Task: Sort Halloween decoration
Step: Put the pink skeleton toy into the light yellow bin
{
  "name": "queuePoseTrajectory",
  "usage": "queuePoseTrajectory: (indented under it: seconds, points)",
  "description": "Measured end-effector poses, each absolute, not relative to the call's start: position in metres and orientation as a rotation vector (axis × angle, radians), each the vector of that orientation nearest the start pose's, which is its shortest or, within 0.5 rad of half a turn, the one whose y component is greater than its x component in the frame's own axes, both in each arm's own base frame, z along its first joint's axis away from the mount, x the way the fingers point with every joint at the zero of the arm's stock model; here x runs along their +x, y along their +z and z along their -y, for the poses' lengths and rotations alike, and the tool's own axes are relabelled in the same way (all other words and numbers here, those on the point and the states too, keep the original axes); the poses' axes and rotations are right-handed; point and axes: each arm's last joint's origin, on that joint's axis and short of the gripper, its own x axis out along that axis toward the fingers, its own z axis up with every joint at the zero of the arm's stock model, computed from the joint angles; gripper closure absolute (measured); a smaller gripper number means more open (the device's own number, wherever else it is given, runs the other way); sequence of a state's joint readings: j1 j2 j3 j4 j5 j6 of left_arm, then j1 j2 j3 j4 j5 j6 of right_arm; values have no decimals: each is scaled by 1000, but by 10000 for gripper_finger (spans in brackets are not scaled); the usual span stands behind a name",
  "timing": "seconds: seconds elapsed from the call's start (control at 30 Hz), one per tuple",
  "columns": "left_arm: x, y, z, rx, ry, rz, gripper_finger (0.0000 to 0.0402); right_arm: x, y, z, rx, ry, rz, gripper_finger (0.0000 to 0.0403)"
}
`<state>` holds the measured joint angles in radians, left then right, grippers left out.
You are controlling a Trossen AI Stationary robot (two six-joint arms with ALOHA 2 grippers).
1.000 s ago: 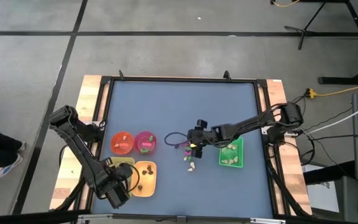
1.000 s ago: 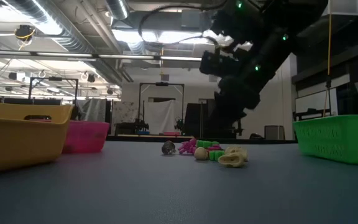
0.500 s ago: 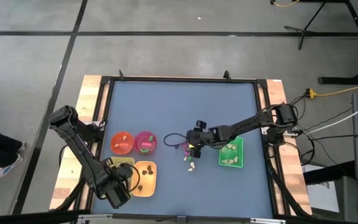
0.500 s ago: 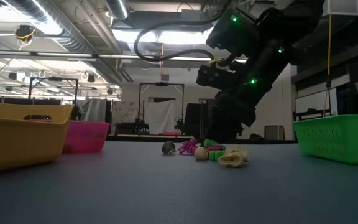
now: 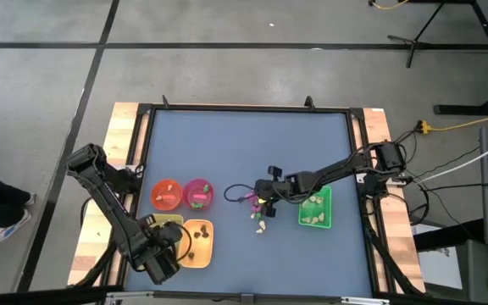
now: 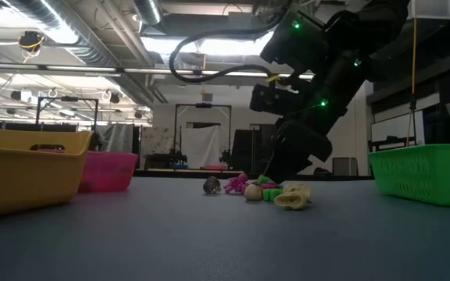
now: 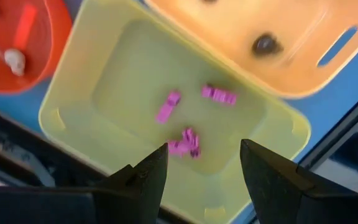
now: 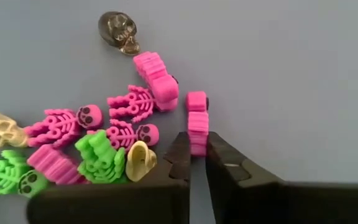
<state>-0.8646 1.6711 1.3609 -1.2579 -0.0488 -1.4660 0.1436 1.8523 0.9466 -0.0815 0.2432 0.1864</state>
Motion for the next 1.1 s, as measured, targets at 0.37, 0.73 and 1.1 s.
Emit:
queuePoseTrajectory:
  seconds: [0.37,0.73,1.1]
  points:
    - [202,253,227,-429,486,-1278,217,342,122,-42,-31,-173,-955,373]
    - [217,257,223,-281,476,-979,217,347,158,-46,7,-47,-897,381]
    - [258,267,203,189,388,-737,217,376,215,-63,193,362,-746,380]
